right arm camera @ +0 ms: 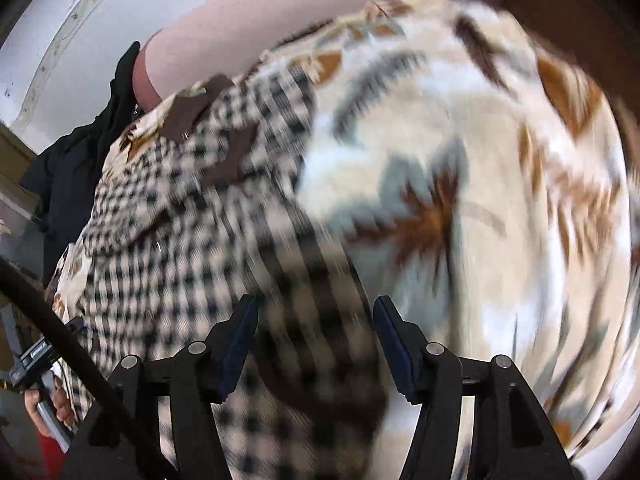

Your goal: Fold large clothes

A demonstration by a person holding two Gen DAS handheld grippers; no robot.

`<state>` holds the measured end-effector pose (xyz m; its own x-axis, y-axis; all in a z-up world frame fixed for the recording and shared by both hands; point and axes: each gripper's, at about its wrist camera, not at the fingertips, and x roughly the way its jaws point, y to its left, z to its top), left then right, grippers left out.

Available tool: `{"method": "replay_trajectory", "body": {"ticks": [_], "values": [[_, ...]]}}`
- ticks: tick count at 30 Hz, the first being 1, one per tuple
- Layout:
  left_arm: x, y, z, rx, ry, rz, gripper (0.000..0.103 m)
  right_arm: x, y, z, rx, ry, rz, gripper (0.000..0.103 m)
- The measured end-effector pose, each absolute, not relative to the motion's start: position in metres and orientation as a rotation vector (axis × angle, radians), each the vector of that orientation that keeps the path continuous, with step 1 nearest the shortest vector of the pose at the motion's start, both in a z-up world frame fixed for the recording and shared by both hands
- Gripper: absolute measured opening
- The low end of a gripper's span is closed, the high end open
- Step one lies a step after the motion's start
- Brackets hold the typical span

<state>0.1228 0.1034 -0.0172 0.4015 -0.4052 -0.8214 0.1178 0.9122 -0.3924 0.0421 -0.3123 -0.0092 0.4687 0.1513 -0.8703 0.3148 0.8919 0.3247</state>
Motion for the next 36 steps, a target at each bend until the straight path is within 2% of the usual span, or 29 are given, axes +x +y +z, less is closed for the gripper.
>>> {"method": "replay_trajectory", "body": {"ticks": [1, 2, 6, 7, 10, 11, 18, 24, 26, 29, 31, 33, 36], "values": [[0.117, 0.1, -0.017, -0.266, 1.105, -0.333, 0.049, 0.034, -0.313, -0.019, 0.508, 1.1, -0.101, 0.064], [0.109, 0.097, -0.018, -0.244, 1.106, -0.342, 0.045, 0.027, -0.313, -0.026, 0.54, 1.098, -0.091, 0.065], [0.08, 0.101, -0.019, -0.315, 1.116, -0.393, 0.042, 0.006, -0.309, -0.028, 0.6, 1.038, 0.034, 0.066], [0.076, 0.105, -0.02, -0.356, 1.119, -0.409, 0.038, 0.001, -0.308, -0.029, 0.627, 1.029, 0.075, 0.065], [0.062, 0.114, -0.03, -0.5, 1.157, -0.455, 0.028, -0.014, -0.307, -0.037, 0.751, 1.02, 0.217, 0.054], [0.055, 0.116, -0.032, -0.522, 1.159, -0.458, 0.027, -0.018, -0.305, -0.041, 0.789, 1.018, 0.253, 0.051], [0.013, 0.118, -0.032, -0.542, 1.121, -0.423, 0.028, -0.051, -0.303, -0.054, 0.857, 0.949, 0.337, 0.051], [-0.005, 0.127, -0.033, -0.568, 1.064, -0.41, 0.033, -0.074, -0.306, -0.047, 0.807, 0.9, 0.275, 0.052], [-0.007, 0.131, -0.034, -0.583, 1.055, -0.419, 0.036, -0.082, -0.305, -0.043, 0.765, 0.879, 0.238, 0.057], [-0.007, 0.131, -0.036, -0.6, 1.041, -0.438, 0.043, -0.093, -0.304, -0.046, 0.775, 0.879, 0.258, 0.06], [-0.007, 0.128, -0.034, -0.612, 1.031, -0.457, 0.059, -0.093, -0.3, -0.049, 0.791, 0.88, 0.279, 0.062], [-0.008, 0.121, -0.031, -0.589, 1.019, -0.458, 0.064, -0.091, -0.29, -0.05, 0.779, 0.886, 0.294, 0.064], [-0.012, 0.105, -0.026, -0.505, 1.01, -0.438, 0.067, -0.087, -0.269, -0.046, 0.72, 0.894, 0.324, 0.065]]}}
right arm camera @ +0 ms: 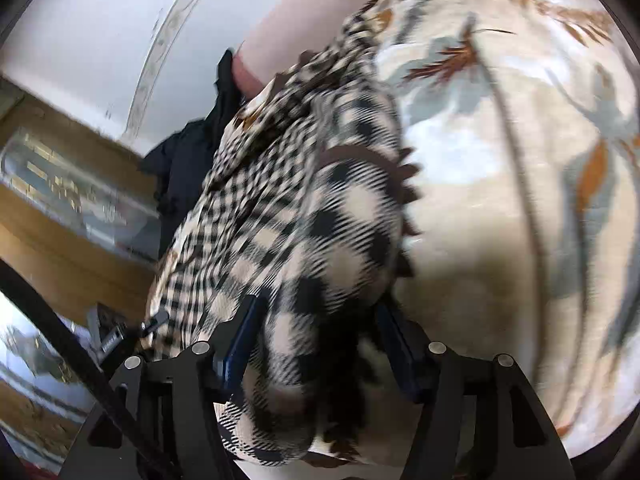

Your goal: Fold large clothes

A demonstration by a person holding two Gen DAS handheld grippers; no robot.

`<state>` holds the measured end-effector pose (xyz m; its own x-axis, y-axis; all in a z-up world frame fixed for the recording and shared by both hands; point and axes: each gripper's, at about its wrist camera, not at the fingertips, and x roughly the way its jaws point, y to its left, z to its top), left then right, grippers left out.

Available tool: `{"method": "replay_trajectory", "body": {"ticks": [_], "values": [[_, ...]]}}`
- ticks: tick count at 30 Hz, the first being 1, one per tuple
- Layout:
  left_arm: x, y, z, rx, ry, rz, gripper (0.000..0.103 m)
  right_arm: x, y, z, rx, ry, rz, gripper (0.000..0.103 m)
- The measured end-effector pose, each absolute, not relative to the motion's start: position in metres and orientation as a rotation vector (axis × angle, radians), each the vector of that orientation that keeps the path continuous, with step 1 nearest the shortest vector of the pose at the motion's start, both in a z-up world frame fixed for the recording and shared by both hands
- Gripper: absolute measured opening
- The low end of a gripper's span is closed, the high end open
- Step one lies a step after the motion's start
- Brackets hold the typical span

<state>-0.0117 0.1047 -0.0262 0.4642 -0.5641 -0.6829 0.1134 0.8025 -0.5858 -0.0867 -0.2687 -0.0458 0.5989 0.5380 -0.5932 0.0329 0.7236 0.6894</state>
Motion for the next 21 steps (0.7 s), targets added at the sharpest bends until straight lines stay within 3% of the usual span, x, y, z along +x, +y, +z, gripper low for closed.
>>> {"method": "replay_trajectory", "body": {"ticks": [2, 3, 4, 5, 6, 7, 8, 13, 21], "values": [[-0.013, 0.097, -0.025, -0.48, 1.014, -0.435, 0.067, -0.087, -0.254, -0.042, 0.679, 0.891, 0.33, 0.064], [-0.014, 0.094, -0.024, -0.478, 1.02, -0.442, 0.067, -0.085, -0.245, -0.039, 0.657, 0.892, 0.367, 0.059], [-0.014, 0.09, -0.024, -0.474, 1.033, -0.438, 0.062, -0.08, -0.234, -0.04, 0.66, 0.92, 0.422, 0.044], [-0.014, 0.088, -0.024, -0.461, 1.041, -0.417, 0.055, -0.075, -0.225, -0.042, 0.654, 0.938, 0.43, 0.039], [-0.013, 0.086, -0.024, -0.428, 1.06, -0.369, 0.037, -0.071, -0.214, -0.044, 0.632, 0.953, 0.426, 0.037], [-0.013, 0.085, -0.024, -0.406, 1.073, -0.329, 0.017, -0.068, -0.208, -0.047, 0.61, 0.967, 0.41, 0.028], [-0.012, 0.087, -0.024, -0.402, 1.085, -0.297, 0.012, -0.064, -0.205, -0.05, 0.596, 0.971, 0.386, 0.019], [-0.028, 0.105, -0.005, -0.496, 1.049, -0.299, 0.005, -0.072, -0.218, -0.041, 0.606, 0.965, 0.375, 0.011], [-0.081, 0.104, 0.017, -0.474, 1.033, -0.356, 0.004, -0.126, -0.242, -0.021, 0.581, 0.99, 0.425, 0.01]]}}
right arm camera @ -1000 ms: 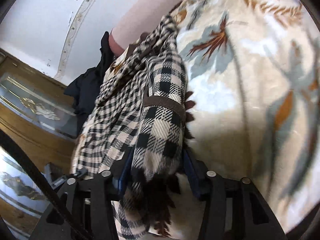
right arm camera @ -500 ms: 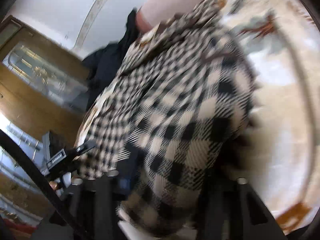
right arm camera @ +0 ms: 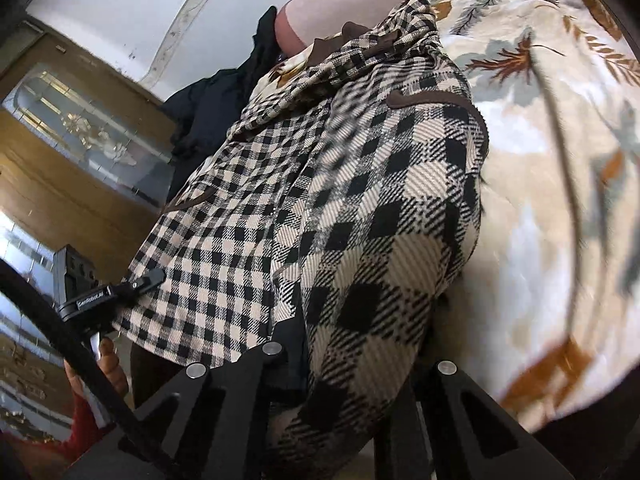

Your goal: Fold large clothes

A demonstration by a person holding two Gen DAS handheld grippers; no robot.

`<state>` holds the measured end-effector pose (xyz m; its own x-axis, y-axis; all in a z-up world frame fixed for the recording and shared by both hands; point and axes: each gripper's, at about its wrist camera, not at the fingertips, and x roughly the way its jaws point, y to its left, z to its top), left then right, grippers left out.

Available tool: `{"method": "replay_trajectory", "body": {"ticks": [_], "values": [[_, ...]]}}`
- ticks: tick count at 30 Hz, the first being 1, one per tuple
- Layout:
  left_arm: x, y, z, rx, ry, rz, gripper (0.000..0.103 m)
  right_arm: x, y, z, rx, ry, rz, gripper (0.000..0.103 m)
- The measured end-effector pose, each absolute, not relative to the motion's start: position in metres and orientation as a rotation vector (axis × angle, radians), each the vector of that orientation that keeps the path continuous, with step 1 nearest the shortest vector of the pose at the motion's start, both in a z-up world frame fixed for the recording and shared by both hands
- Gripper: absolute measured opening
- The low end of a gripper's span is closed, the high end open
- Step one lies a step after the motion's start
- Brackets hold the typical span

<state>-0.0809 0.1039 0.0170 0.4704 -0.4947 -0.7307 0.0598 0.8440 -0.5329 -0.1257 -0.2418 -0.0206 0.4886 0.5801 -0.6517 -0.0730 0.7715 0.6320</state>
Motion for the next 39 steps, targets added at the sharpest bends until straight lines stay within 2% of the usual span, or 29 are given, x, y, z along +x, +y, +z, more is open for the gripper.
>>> {"method": "replay_trajectory", "body": {"ticks": [7, 17, 30, 39], "values": [[-0.114, 0.121, -0.01, -0.535, 1.107, -0.348, 0.005, -0.143, -0.239, -0.033, 0.575, 1.08, 0.455, 0.01], [-0.099, 0.107, 0.016, -0.523, 1.078, -0.402, 0.004, -0.131, -0.236, 0.0, 0.507, 1.028, 0.511, 0.01], [0.002, 0.067, 0.088, -0.43, 0.896, -0.461, 0.005, -0.03, -0.227, 0.062, 0.407, 0.858, 0.48, 0.01], [0.096, 0.063, 0.092, -0.385, 0.861, -0.354, 0.005, 0.065, -0.253, 0.068, 0.459, 0.808, 0.384, 0.01]]}}
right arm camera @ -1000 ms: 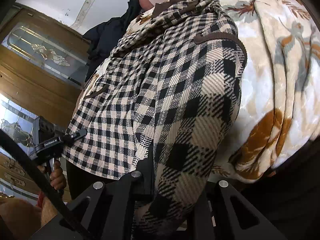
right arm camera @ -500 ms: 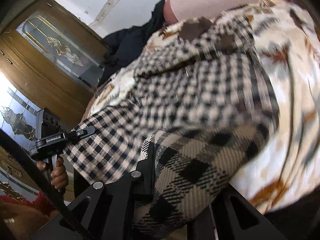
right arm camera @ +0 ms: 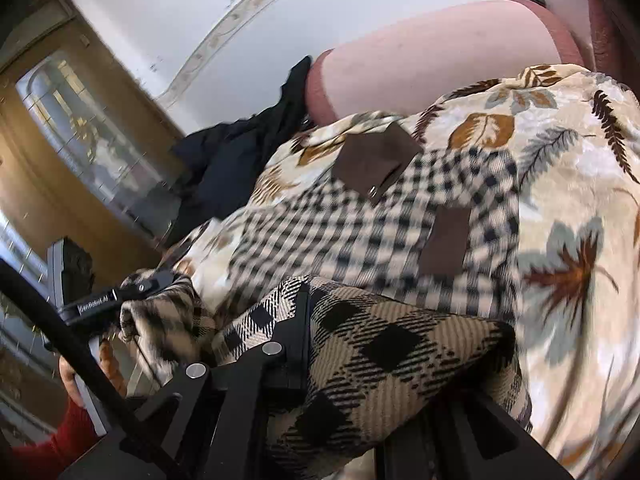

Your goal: Fold large clothes

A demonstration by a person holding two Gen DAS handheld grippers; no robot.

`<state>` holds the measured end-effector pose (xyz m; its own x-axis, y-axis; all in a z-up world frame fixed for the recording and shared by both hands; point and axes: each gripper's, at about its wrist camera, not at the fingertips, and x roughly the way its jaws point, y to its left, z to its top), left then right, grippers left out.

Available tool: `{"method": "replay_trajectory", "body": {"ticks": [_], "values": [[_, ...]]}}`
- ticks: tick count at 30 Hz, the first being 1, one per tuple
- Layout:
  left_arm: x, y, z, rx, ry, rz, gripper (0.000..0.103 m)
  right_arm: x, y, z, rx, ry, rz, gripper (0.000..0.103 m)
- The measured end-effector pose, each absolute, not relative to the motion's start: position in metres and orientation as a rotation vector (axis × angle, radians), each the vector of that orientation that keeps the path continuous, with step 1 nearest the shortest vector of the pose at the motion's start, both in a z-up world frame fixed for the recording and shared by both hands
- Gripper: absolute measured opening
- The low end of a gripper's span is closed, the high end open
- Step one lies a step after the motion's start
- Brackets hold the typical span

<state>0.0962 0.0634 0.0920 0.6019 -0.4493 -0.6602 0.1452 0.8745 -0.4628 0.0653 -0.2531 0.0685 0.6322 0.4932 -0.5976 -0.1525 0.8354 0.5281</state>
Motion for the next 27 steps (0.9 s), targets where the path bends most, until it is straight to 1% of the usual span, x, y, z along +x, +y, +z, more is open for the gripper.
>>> {"method": "replay_trajectory", "body": {"ticks": [8, 27], "values": [[0.151, 0.065, 0.066, -0.383, 0.888, -0.288, 0.005, 0.123, -0.258, 0.053, 0.44, 0.833, 0.333, 0.01], [0.227, 0.07, 0.03, -0.446, 0.918, -0.242, 0.005, 0.194, -0.273, 0.023, 0.508, 0.869, 0.295, 0.011]]}}
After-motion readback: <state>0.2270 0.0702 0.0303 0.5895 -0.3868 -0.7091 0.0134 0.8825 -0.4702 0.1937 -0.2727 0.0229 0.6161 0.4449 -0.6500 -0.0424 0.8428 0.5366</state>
